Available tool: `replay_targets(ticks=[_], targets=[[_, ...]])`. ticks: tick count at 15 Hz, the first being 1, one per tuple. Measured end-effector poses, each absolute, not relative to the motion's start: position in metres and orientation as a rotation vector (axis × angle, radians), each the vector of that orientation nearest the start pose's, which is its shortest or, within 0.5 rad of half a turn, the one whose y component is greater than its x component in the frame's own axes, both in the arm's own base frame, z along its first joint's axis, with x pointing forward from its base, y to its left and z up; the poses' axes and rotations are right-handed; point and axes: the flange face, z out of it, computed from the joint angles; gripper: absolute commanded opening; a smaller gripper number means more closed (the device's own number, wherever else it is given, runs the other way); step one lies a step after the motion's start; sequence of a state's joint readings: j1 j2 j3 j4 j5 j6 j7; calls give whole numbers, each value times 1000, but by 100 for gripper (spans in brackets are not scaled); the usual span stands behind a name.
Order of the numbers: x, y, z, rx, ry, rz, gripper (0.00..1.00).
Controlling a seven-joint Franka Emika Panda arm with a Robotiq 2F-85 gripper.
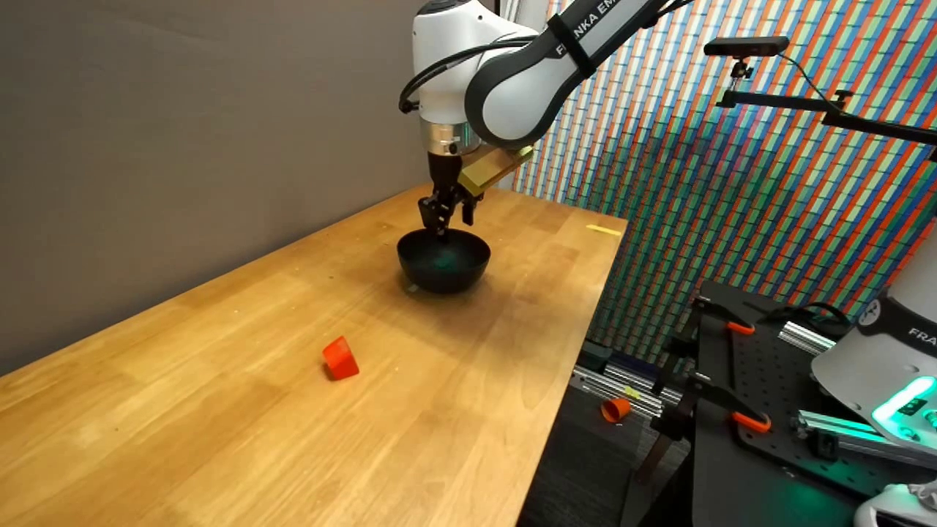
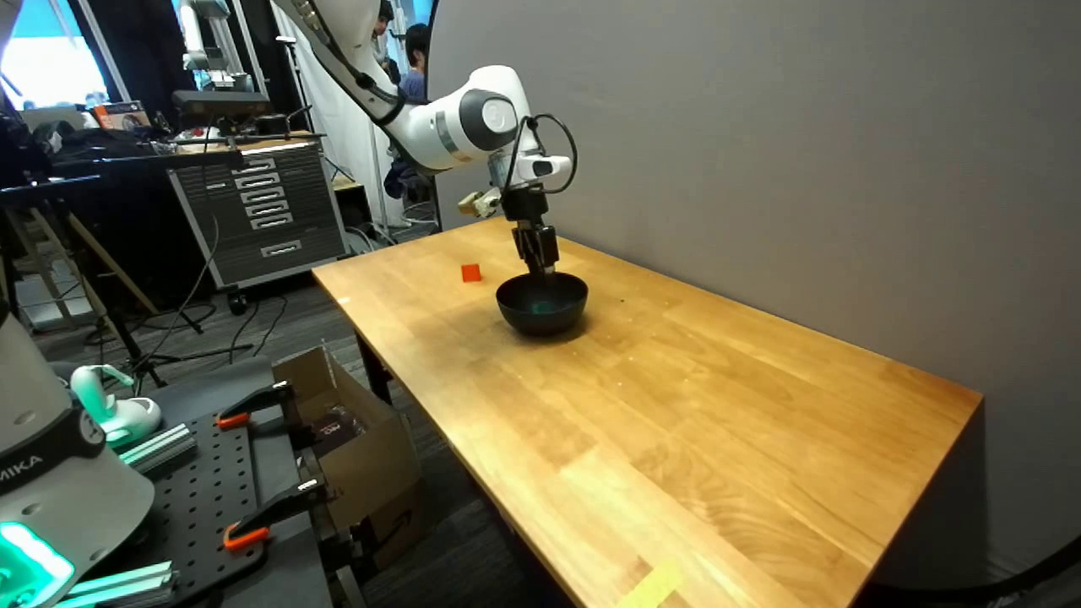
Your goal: Place the blocks inside the black bowl
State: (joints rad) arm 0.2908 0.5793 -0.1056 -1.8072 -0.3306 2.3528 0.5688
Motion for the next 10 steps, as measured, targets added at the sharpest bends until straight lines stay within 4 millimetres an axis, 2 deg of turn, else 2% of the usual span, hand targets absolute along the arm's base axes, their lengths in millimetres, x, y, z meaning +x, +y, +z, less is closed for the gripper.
replay_targets(ticks=[2, 4, 6, 10], targets=[[640, 125, 226, -3406, 207, -141, 100], [638, 143, 236, -3388, 155, -171, 100], [632, 178, 253, -3347, 63, -202, 100], [613, 261, 282, -3182, -100, -204, 100]])
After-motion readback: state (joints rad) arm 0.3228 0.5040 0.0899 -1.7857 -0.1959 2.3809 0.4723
